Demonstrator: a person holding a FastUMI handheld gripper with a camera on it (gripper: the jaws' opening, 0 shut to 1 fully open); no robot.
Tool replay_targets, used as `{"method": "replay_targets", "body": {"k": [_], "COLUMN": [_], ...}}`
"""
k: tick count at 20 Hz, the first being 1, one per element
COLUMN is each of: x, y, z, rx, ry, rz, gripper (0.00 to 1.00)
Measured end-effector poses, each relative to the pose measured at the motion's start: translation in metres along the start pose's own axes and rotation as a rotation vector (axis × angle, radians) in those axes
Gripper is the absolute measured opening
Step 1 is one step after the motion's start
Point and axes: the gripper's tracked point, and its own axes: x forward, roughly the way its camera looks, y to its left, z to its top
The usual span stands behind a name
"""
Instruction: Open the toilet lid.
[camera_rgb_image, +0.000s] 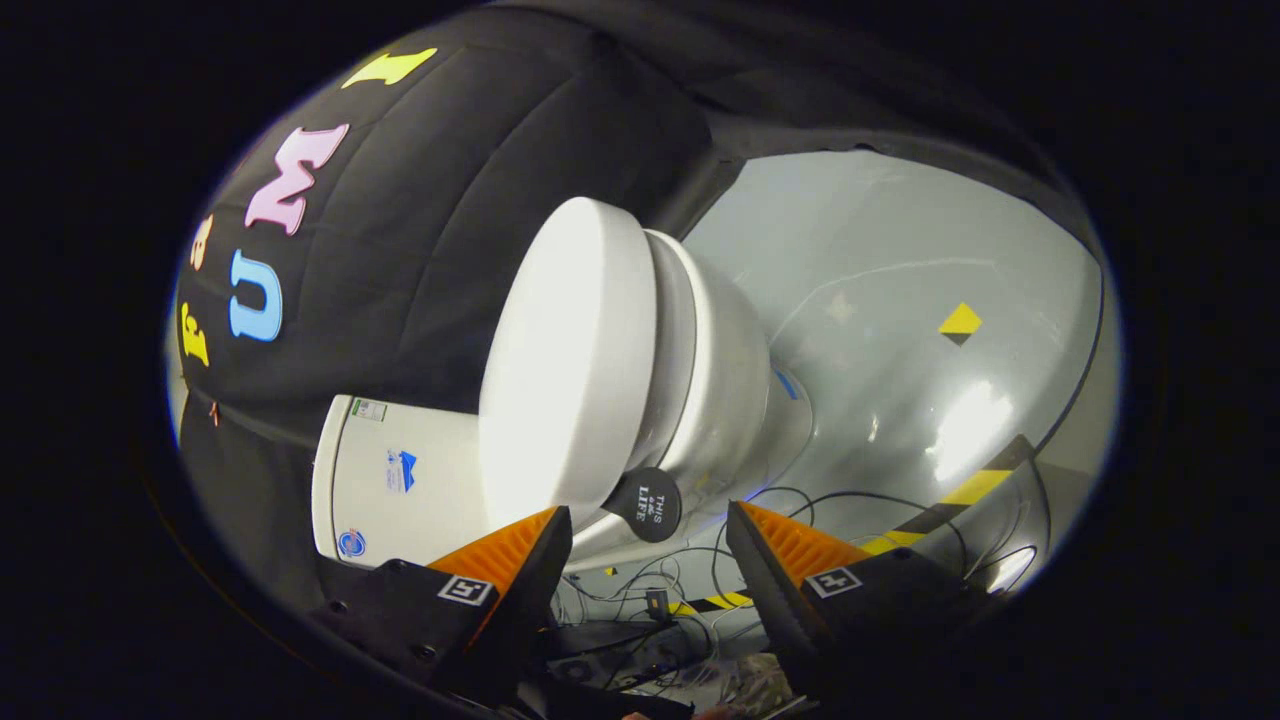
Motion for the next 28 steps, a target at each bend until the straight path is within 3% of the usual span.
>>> {"method": "replay_targets", "body": {"k": [2,3,4,6,12,18,22,28], "x": [0.007,0.01,0.016,0.024,0.02,0.011,0.0,-0.026], "y": [0.001,0.003,0.003,0.003,0.009,0.019,0.037,0.084], "z": [0.002,0.003,0.004,0.003,0.004,0.006,0.009,0.016], "rx": [0.033,0.049,0.063,0.099,0.173,0.059,0.02,-0.163], "ry": [0.015,0.022,0.022,0.038,0.047,0.004,-0.036,-0.099], "rz": [0.031,0.048,0.058,0.072,0.178,0.047,0.002,-0.086], "gripper": [0.94,0.84,0.82,0.53,0.05,0.05,0.05,0.05]}}
